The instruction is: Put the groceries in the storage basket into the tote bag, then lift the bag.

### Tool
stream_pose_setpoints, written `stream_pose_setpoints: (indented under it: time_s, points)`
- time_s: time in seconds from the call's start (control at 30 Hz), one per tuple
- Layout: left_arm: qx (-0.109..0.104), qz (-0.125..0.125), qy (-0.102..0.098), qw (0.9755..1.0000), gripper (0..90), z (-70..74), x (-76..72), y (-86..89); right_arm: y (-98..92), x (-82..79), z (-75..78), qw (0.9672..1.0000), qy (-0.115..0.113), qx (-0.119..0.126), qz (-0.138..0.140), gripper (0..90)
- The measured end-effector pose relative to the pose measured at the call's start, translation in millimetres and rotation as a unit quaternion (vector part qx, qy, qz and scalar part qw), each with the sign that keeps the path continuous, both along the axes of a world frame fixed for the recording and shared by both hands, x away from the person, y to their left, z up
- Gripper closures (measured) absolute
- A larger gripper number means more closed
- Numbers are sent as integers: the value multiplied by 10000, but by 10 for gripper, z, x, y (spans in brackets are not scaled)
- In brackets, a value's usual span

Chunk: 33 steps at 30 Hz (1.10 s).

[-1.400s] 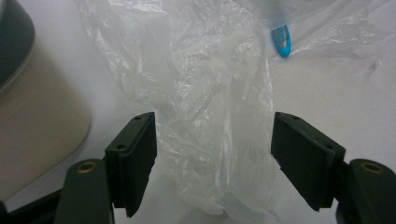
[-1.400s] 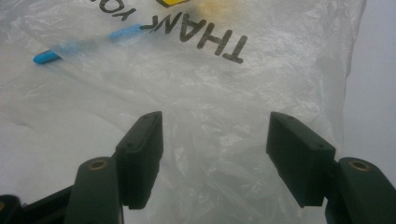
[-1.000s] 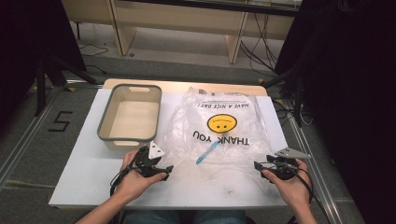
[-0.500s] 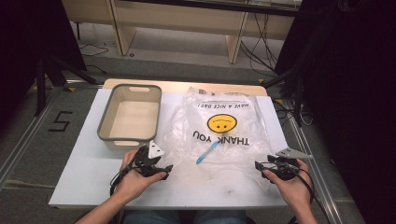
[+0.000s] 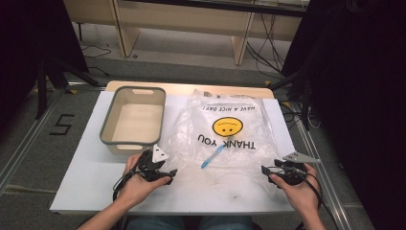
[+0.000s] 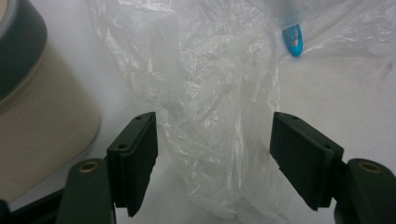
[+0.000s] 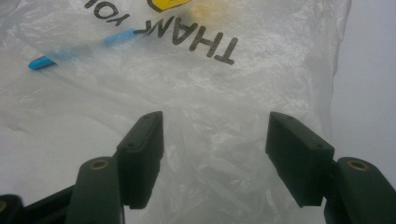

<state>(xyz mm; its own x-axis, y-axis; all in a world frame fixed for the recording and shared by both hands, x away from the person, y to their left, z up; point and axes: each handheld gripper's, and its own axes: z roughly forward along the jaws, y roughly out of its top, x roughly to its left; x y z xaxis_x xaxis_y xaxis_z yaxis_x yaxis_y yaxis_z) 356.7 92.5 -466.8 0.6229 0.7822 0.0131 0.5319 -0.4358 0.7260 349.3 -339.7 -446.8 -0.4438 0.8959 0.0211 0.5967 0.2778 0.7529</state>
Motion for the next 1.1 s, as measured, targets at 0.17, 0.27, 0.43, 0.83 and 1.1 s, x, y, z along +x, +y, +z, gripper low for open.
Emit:
stream_pose_setpoints:
  time_s: [0.17, 0.27, 0.43, 0.83, 1.1]
  points:
    - [-7, 0, 10, 10000, 319, -2, 2, 0, -8, -1, -6, 10000, 8, -5, 19, 380]
    - [-7, -23, 20, 10000, 318, -1, 5, -1, -21, -6, 0, 10000, -10, 68, -6, 378]
    - [-12, -99, 60, 9999, 315, -11, 12, 1, -10, -19, 11, 9999, -22, 108, 47, 372]
    - [388, -163, 578, 9974, 316, -149, 41, -54, 35, -127, -108, 9979, 486, -70, 433, 324]
    - [361, -171, 737, 9965, 363, -169, 44, -62, 41, -183, -175, 9939, 805, -390, 638, 314]
